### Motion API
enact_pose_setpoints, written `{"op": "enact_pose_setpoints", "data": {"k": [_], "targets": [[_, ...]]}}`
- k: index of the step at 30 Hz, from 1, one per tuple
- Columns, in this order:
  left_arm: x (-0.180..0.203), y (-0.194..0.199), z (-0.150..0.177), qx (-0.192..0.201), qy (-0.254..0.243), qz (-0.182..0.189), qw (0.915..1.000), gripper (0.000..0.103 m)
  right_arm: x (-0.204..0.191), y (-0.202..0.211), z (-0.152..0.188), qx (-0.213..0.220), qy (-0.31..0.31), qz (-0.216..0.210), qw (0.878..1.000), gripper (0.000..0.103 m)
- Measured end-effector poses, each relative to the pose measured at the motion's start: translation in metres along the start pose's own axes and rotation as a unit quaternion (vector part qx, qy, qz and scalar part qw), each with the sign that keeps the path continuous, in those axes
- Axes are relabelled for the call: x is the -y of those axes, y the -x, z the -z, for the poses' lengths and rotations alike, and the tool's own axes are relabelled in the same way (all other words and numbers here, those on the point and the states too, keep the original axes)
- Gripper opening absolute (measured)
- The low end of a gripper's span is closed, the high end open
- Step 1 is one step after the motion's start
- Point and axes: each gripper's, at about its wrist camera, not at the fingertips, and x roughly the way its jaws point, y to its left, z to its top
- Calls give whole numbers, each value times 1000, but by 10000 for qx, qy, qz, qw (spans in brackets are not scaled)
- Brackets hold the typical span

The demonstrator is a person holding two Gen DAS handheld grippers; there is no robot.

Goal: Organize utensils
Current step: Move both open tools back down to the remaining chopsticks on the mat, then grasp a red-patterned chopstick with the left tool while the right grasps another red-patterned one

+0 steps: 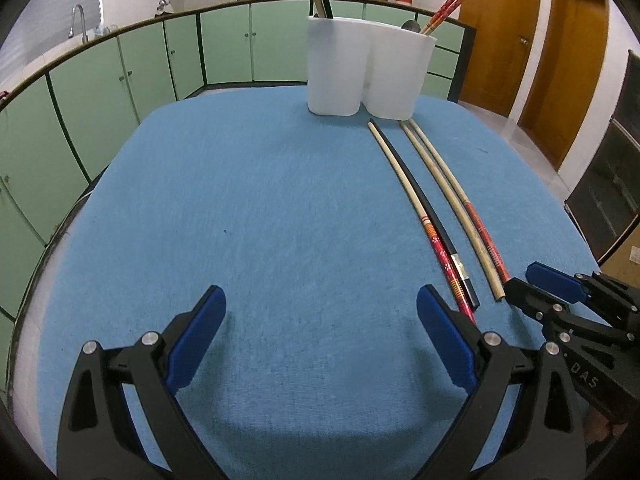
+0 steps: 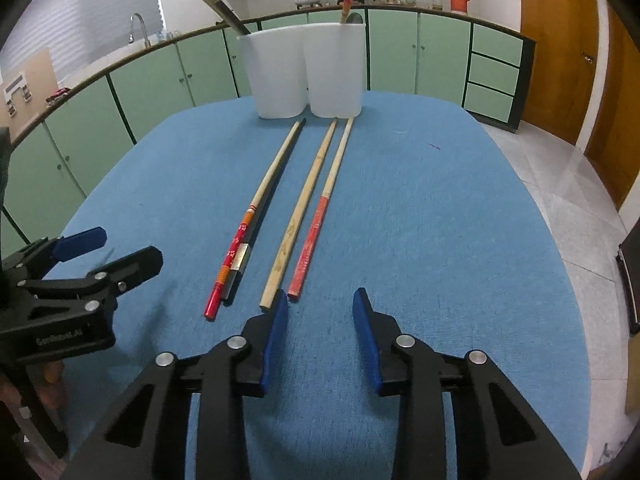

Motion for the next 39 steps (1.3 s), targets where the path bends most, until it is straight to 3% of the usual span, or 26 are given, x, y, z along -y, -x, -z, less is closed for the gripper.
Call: {"op": "enact_pose_setpoints", "data": {"k": [6,11,26,28,29,30,35,39], "targets": [[2,2,-2,29,-47,13,10000,93,-9,-6,-7,-50,116,130,9998,29],[4,5,-1,42,-84,42,9999,93,-13,-7,-8,-60,212,264,9994,7],[44,1,4,-195,-330,494,9980,93,37,13,10,58,-454,302,9985,6],[49,-2,5,-252,-359,486,9979,85,37,13,10,70,-456,292,9985,6],[51,-4,6,-309,-368,493,9976,74,38,14,11,73,-455,292,9985,6],[53,-7,6,-352,-379,458,9976,70,37,14,11,77,-456,289,9985,6],[62,-10,5,-320,-441,385,9978,68,38,15,12,82,-491,252,9984,6],[66,-7,5,-266,-490,386,9977,42,37,15,11,83,-492,231,9985,6]]}}
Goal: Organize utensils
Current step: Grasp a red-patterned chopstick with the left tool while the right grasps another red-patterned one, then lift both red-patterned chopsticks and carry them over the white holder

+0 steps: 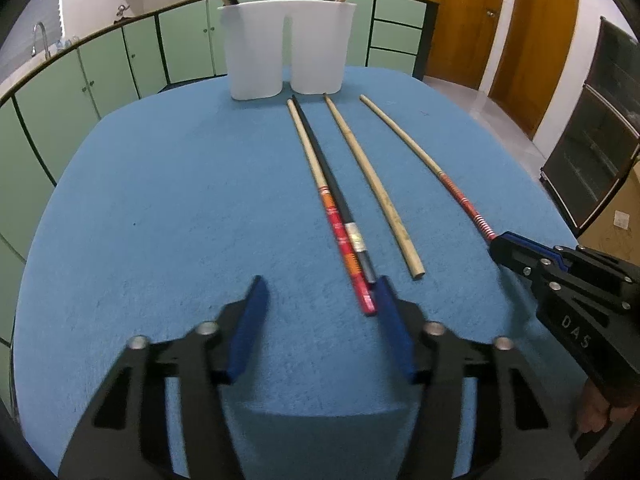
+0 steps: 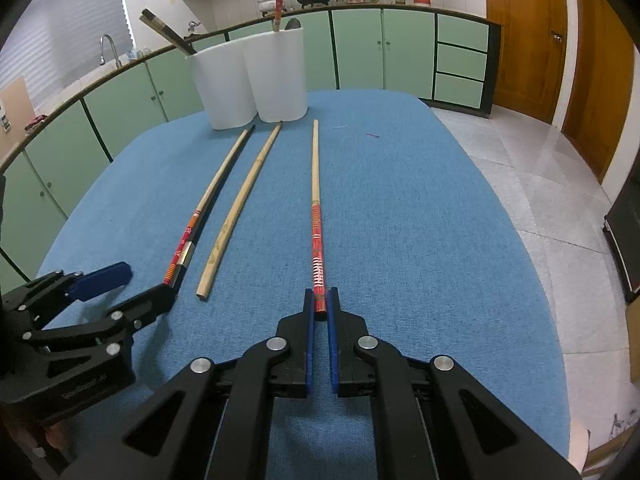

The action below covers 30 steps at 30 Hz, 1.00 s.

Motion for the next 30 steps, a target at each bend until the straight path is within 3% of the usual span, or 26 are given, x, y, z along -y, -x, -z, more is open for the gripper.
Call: {"op": "enact_pose_setpoints", "data": {"k": [2,4,5,14,16,19,23,25,30], "targets": [[0,1,-1,19,-3,3,10000,30,0,0,0,-1,-6,-24,10000,6],[-5,2,-1,21,17,12,10000,9,-1,0,0,0,4,-33,10000,6],[-9,2,-2,13,56,29,10000,6,-1,0,0,0,3,-37,10000,6],[-40,4,0,41,514,-107,9986,9,0,0,0,-8,-7,-58,10000,7],[-37,4,0,55,477,-81,9988,24,0,0,0,-1,-38,-73,10000,7],[-32,4,3,81,404,-98,9991,33,1,-1,0,-7,-76,-102,9999,7],[-33,4,4,82,440,-89,9990,26,2,-3,0,-12,-95,-106,9999,6],[-33,4,4,66,450,-54,9990,5,2,-3,0,-11,-101,-93,9999,6],[-33,8,1,78,495,29,9987,5,2,2,-3,12,-91,-102,9999,6]]}}
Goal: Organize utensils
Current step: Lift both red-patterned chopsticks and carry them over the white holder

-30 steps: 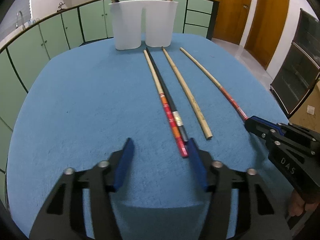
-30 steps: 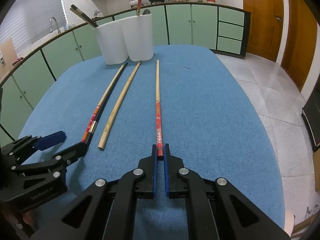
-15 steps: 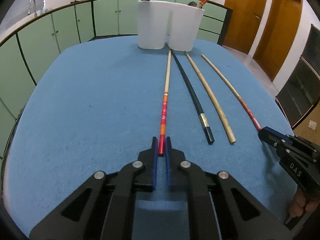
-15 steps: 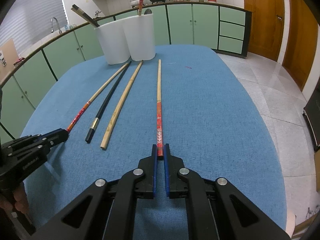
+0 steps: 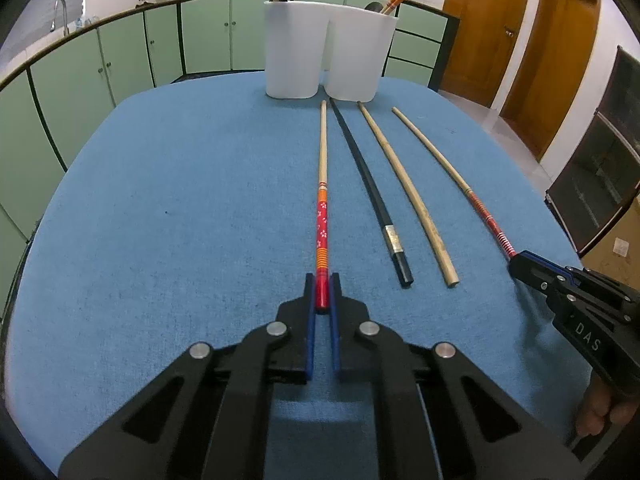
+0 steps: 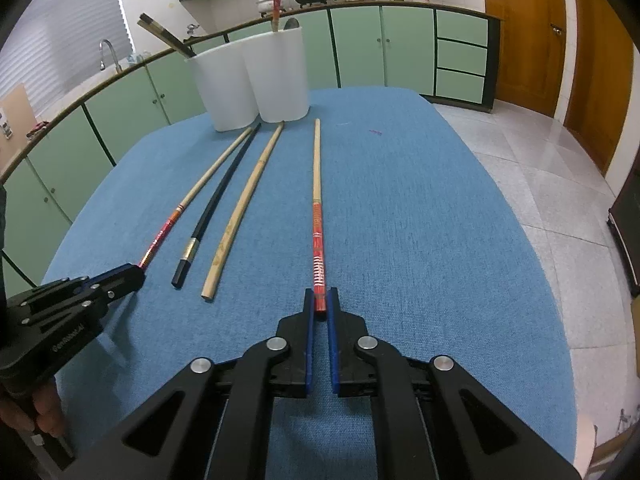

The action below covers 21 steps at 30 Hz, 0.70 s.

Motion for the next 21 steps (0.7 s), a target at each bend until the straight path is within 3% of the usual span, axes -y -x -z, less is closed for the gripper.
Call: {"op": "enact_pose_setpoints", "data": {"k": [7,15,21], "targets": [[2,42,-22,569,-131,7,9983,5,-4,36,-21,512,156,-7,9986,6],[6,93,-53,1365,-203,17,9904,5,-11,84,-52,1287,345,-64,9911,6],[7,110,-79,1706,-197,72,9851,5,-9,101,-78,1547,308,-230,9872,6]]}}
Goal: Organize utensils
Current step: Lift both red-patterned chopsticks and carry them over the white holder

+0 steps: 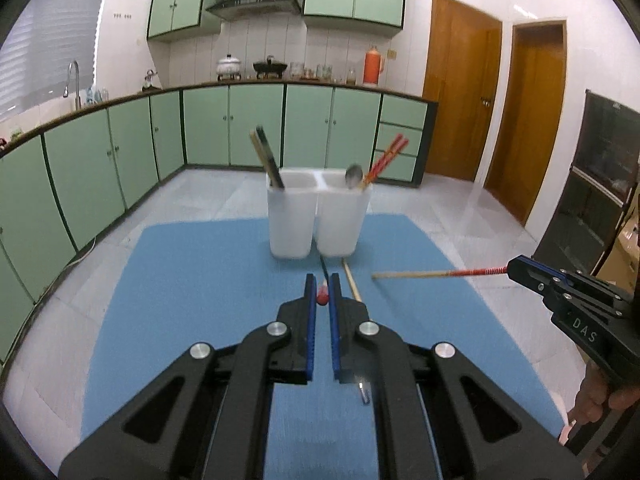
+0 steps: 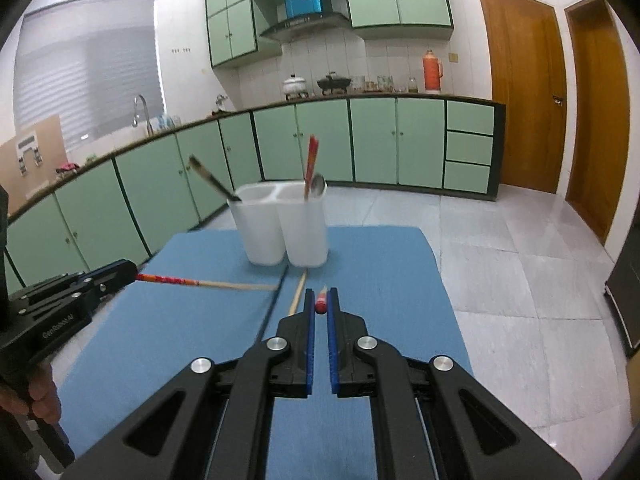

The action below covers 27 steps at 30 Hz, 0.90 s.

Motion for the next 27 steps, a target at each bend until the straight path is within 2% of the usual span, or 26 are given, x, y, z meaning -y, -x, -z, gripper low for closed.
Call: {"op": "enact_pose_setpoints", "data": {"k": [10,20,27], "targets": [[4,1,-45,344,-63,111,9993,5,5,3,-44,207,-68,-257,9994,5],[8,9,-68,612,-161,146,9979,5,2,8,-78,364,42,-506,9980,5],[6,18,-96,971,-100,107,9952,5,-2,17,-112,718,-11,-772,9944,5]]}}
